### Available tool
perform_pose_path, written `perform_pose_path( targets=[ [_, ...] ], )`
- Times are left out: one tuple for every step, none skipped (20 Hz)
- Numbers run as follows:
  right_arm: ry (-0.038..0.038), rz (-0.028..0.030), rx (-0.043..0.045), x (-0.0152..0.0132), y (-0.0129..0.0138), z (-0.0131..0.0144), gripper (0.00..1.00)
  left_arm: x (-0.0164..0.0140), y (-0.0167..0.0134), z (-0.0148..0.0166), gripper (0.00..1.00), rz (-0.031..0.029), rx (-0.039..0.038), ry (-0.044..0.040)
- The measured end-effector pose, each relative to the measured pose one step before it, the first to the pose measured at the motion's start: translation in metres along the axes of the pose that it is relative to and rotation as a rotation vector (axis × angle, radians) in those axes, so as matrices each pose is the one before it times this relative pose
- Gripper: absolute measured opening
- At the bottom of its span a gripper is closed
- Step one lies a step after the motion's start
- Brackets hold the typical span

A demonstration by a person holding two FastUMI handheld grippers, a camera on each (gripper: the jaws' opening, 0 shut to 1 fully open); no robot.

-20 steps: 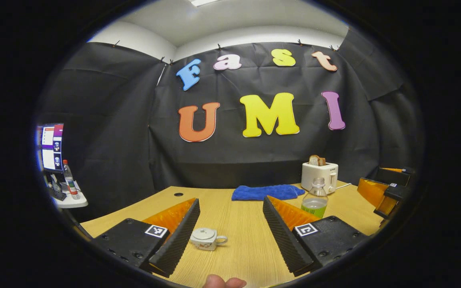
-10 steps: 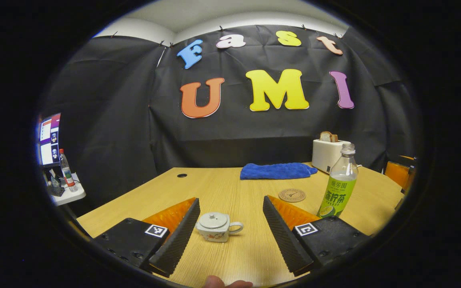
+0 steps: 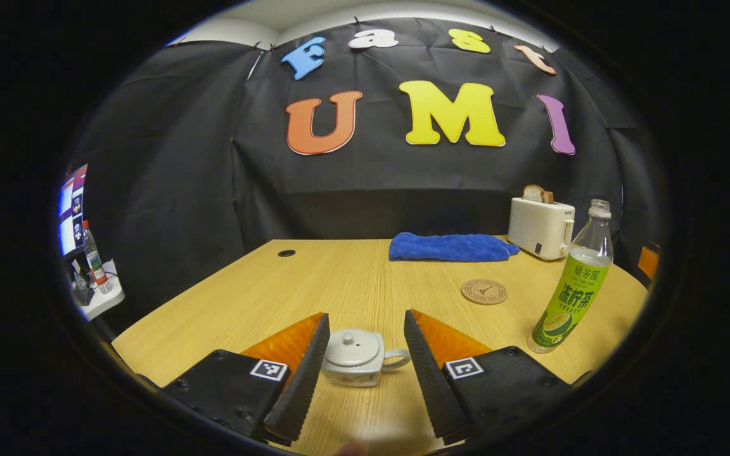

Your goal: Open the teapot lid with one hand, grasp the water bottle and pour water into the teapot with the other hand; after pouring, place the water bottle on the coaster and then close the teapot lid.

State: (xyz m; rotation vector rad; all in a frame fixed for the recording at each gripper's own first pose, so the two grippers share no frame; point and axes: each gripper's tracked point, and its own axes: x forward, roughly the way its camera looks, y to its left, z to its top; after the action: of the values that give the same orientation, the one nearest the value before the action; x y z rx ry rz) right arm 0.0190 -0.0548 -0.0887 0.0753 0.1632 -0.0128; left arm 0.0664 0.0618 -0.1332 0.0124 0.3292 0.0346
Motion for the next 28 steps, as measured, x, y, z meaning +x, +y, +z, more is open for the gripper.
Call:
perform_pose_path(
  targets=[
    [0.00347,0.0003,-0.00141,0.00083,0.0001,-0.00099,0.96,0.0039,0.00084,-0.00242,0.69,0.0002,0.00027,0.00848],
    [0.00477,0.00053,0.00008,0.00087,0.00011,-0.00223,0.96,0.00405,-0.00001,-0.0029,0.67,-0.00045,0.00032,0.0093],
    [0.00346,0.00048,0.00054,0.00028,0.00025,-0.00088,0.96,0.0027,0.00074,-0.00204,0.61,0.00113,0.00053,0.00985],
    [0.00324,0.00087,0.00091,0.00041,0.00003,-0.00211,0.96,-0.00048,0.00085,-0.00069,0.59,0.00372,0.00024,0.00629],
    [0.00628,0.00196,0.00069,0.00227,0.00022,-0.00178,0.96,0.00151,0.0017,-0.00233,0.47,0.00247,-0.00077,0.00813],
    [0.00464,0.00093,0.00043,0.00081,-0.00028,-0.00184,0.96,0.001,0.00111,0.00048,0.42,0.00648,0.00264,-0.00162],
    [0.00389,0.00005,0.00166,0.00131,0.00033,-0.00195,0.96,0.00147,0.00242,0.00084,0.36,0.00646,0.00423,-0.00205],
    [0.00411,0.002,0.00193,0.00045,0.00061,-0.00107,0.96,0.00066,0.00159,-0.00045,0.31,0.0032,0.00189,0.00245],
    [0.00379,0.00037,0.00172,0.00058,-0.00046,-0.00184,0.96,-0.00044,0.00053,-0.00008,0.28,0.00192,0.0022,0.00054],
    [0.00358,0.00084,0.00285,0.00109,-0.0002,-0.00031,0.96,0.00021,0.00108,0.00018,0.25,0.00487,0.00185,-0.00202],
    [0.00321,0.00055,0.00292,0.00064,-0.00009,-0.00205,0.96,0.00128,0.00245,-0.00064,0.23,0.00997,0.00294,0.00082],
    [0.00228,0.00224,0.00083,0.00001,0.00003,-0.00075,0.96,0.00089,0.00263,-0.00005,0.17,0.00839,0.00171,0.00002],
    [0.00125,0.00014,-0.00018,0.00033,0.00034,-0.00089,0.96,0.00164,-0.00152,0.00096,0.13,-0.00268,0.00103,-0.00272],
    [0.00094,0.00035,-0.00017,0.00001,0.00012,-0.00034,0.97,-0.00083,0.00018,0.0008,0.08,-0.00324,0.00293,-0.00261],
    [0.00014,0.00195,-0.00078,-0.00062,0.00001,0.00056,0.97,0.00004,0.00009,0.00109,0.06,-0.00196,0.0004,-0.00534],
    [-0.00069,0.00376,0.00004,-0.00021,0.00112,-0.00076,0.97,-0.00025,0.00054,0.00061,0.06,-0.00197,0.00044,-0.0051],
    [-0.00344,0.00309,0.00008,-0.00014,0.0013,0.00123,0.97,-0.00024,-0.00009,0.00127,0.03,-0.00123,-0.00194,-0.00019],
    [-0.00234,0.0,-0.00086,-0.00014,-0.0003,0.00017,0.96,-0.00064,-0.00058,0.00019,0.03,-0.00372,0.00106,-0.00221],
    [-0.00217,0.00108,-0.00125,0.0002,-0.00019,0.00042,0.96,-0.00141,0.00037,0.00413,0.03,0.00107,0.00462,-0.00999],
    [-0.00398,-0.0001,-0.00378,-0.00092,0.00064,0.0008,0.96,-0.00327,0.00113,0.00534,0.03,0.00128,0.00627,-0.01421],
    [-0.00275,-0.00006,-0.00109,-0.00072,0.00038,0.00074,0.97,-0.00439,0.00166,0.00763,0.03,0.00323,0.00562,-0.02235],
    [-0.00148,0.00405,-0.00158,-0.00023,0.00174,0.0009,0.97,-0.00505,0.00069,0.0077,0.03,-0.0001,-0.00101,-0.0166],
    [-0.00271,0.01256,-0.00443,-0.00214,0.00331,0.00093,0.97,-0.00841,-0.00154,0.00908,0.02,-0.00883,-0.01481,-0.02196],
    [-0.00507,0.01875,-0.00432,-0.0024,0.00504,0.00004,0.96,-0.00695,-0.00119,0.00648,0.03,-0.01179,-0.02128,-0.01452],
    [-0.00358,0.00825,-0.00581,-0.00086,0.00243,0.00091,0.97,-0.00647,-0.00328,0.00476,0.02,-0.01045,-0.01908,-0.01059],
    [-0.00342,0.01433,-0.00797,-0.00181,0.00413,-0.00006,0.96,-0.00927,-0.00149,0.0068,0.03,-0.00436,-0.01464,-0.01575],
    [0.00424,0.01801,-0.00319,0.0,0.00594,-0.00178,0.96,-0.00892,-0.00095,0.00531,0.03,-0.00437,-0.00803,-0.0156],
    [0.00753,0.01305,-0.00492,0.00091,0.00552,-0.0037,0.96,-0.00799,-0.00104,0.00167,0.03,-0.00713,-0.00818,-0.01213]
  ],
)
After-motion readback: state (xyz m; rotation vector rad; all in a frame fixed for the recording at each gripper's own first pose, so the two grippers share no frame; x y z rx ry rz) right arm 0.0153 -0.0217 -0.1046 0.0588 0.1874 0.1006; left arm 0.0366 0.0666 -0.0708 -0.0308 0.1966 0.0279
